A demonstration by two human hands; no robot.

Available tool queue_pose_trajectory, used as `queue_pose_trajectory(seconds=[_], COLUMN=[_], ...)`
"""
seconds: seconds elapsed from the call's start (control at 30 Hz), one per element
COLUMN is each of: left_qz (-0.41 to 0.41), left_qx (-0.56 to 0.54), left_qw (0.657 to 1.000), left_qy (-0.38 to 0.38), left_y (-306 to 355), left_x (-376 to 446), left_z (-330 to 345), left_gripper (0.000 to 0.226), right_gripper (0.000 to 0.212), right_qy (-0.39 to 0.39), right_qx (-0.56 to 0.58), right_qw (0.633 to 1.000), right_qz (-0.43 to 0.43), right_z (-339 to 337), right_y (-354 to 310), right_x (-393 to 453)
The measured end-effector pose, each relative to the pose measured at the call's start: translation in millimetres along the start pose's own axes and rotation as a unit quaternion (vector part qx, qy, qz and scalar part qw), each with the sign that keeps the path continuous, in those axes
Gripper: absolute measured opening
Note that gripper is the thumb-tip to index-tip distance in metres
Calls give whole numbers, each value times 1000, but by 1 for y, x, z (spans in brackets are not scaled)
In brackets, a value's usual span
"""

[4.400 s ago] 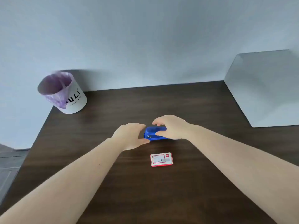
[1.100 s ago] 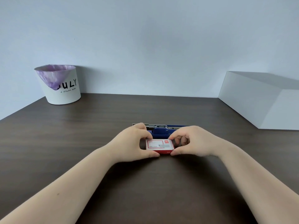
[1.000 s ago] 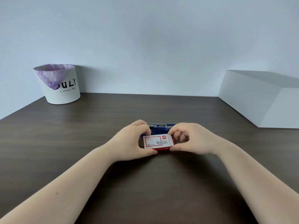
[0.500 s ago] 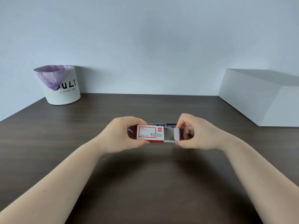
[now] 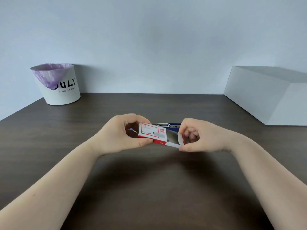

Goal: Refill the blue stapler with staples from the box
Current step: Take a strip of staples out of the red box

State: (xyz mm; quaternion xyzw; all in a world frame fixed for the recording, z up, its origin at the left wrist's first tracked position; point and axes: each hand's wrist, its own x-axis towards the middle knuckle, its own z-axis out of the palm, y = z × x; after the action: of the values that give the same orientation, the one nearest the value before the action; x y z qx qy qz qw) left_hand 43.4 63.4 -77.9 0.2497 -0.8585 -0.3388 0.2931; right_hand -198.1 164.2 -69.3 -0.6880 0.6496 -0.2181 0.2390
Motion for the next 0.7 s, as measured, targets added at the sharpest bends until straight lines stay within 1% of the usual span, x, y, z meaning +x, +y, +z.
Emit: queue_pose_trajectory(seconds=[0.07,0.17,0.27,0.33,0.4,0.5,0.6,0.7], left_qz=[-21,-41,-37,-37,-38,-36,-36,-39], left_qx=[3,21,20,23,31,38,47,58], left_qw=[999,998,998,998,997,996,996,995], left_qy=[-25,-47,-47,-50,-60,-72,-73,-71], left_y=[-4,-5,-4,-4,-4,-2,-3,-6], left_x=[-1,-1,-1,-1,-1,-2,-1,-1], left_z=[2,3,2,1,2,3,3,3], left_gripper=[39,43,44,41,37,35,35,34], right_gripper=[28,30,40,46,40,20,8,5], right_qy=[-29,-39,-46,-27,14,51,38,21], right_qx=[-26,-55,-76,-59,-43,-59,-108,-135], right_qw=[999,997,996,998,999,996,992,989], right_qz=[14,27,29,21,0,-40,-61,-64], right_z=[3,4,4,4,3,4,7,10], right_y=[3,3,2,-1,-5,-10,-13,-14], right_x=[2,4,3,3,3,4,5,5])
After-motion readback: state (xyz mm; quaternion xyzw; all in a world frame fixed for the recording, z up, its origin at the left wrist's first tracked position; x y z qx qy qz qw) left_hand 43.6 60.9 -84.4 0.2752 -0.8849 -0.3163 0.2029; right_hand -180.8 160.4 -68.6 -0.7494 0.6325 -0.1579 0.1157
